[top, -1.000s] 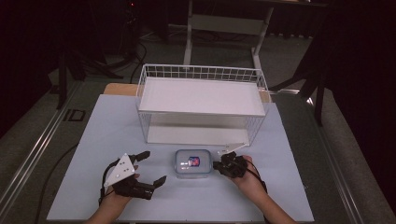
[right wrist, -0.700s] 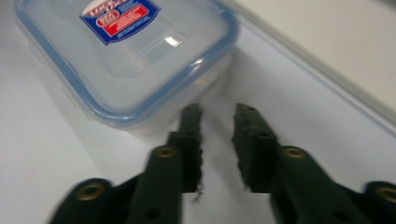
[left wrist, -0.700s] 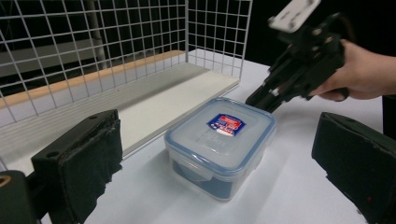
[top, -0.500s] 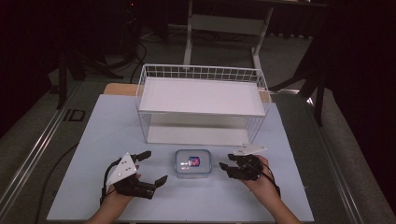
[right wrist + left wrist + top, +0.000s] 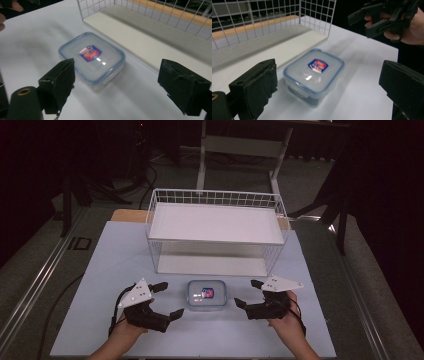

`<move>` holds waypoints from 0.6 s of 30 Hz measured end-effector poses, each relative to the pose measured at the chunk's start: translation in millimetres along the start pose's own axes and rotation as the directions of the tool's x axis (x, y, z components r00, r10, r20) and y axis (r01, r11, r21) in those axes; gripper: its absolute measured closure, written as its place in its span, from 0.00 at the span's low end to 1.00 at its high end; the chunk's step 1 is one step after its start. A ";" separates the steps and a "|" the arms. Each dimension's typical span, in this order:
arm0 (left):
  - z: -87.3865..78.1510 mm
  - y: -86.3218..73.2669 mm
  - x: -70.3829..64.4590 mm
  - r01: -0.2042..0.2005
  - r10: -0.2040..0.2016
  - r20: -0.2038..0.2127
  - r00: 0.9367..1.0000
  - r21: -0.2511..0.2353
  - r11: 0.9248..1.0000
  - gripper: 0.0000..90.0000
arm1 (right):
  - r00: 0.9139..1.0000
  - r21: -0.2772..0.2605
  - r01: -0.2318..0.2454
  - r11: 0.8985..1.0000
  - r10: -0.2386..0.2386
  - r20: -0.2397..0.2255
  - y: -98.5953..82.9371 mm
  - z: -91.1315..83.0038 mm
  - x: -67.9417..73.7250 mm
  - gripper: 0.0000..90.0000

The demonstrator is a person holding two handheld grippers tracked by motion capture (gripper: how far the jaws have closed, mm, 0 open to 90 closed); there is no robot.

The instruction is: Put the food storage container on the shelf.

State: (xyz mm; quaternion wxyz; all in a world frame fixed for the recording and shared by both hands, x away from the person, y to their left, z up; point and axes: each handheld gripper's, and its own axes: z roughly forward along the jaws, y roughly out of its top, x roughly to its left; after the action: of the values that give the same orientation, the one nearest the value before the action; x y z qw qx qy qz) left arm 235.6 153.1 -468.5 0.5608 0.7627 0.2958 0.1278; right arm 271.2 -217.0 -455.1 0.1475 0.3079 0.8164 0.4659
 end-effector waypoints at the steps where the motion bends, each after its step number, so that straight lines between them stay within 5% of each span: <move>1: 1.3 1.8 1.3 0.011 -0.011 0.007 1.000 0.015 1.000 0.03 | 1.000 0.003 -0.003 1.000 0.003 -0.008 2.1 2.1 -1.2 0.21; 5: 6.7 11.7 7.7 0.055 -0.055 0.002 0.998 0.076 0.996 0.01 | 1.000 0.017 0.020 1.000 -0.020 0.013 8.3 10.7 0.1 0.21; 8: 9.8 15.7 12.0 0.095 -0.095 -0.003 0.996 0.085 0.992 0.01 | 1.000 0.012 0.012 1.000 -0.012 -0.012 12.0 15.8 0.0 0.21; 9: 13.5 19.3 16.4 0.131 -0.130 -0.013 0.991 0.092 0.987 0.01 | 1.000 0.012 0.000 1.000 0.000 -0.021 13.9 18.3 -0.5 0.18; 12: 20.7 21.3 20.5 0.151 -0.149 -0.023 0.989 0.122 0.981 0.00 | 0.997 0.001 -0.072 0.997 0.072 -0.031 18.3 28.4 -5.8 0.13; 14: 27.4 20.2 24.3 0.180 -0.178 -0.028 0.984 0.157 0.971 0.00 | 0.994 0.003 -0.093 0.996 0.093 -0.055 18.4 33.8 -7.1 0.13; 16: 34.9 16.5 29.5 0.221 -0.221 -0.020 0.975 0.182 0.958 0.00 | 0.988 0.070 -0.128 0.989 0.134 -0.078 17.8 41.1 -7.6 0.15; 18: 43.1 11.2 35.8 0.278 -0.286 0.010 0.958 0.206 0.938 0.00 | 0.976 0.131 -0.186 0.974 0.199 -0.087 14.5 49.2 -9.3 0.16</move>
State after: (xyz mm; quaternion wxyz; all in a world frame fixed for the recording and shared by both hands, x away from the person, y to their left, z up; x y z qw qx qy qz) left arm 290.1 138.6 -477.6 0.4983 0.7679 0.4025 0.0002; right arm 309.6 -184.6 -468.8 0.0414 0.3704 0.8159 0.4420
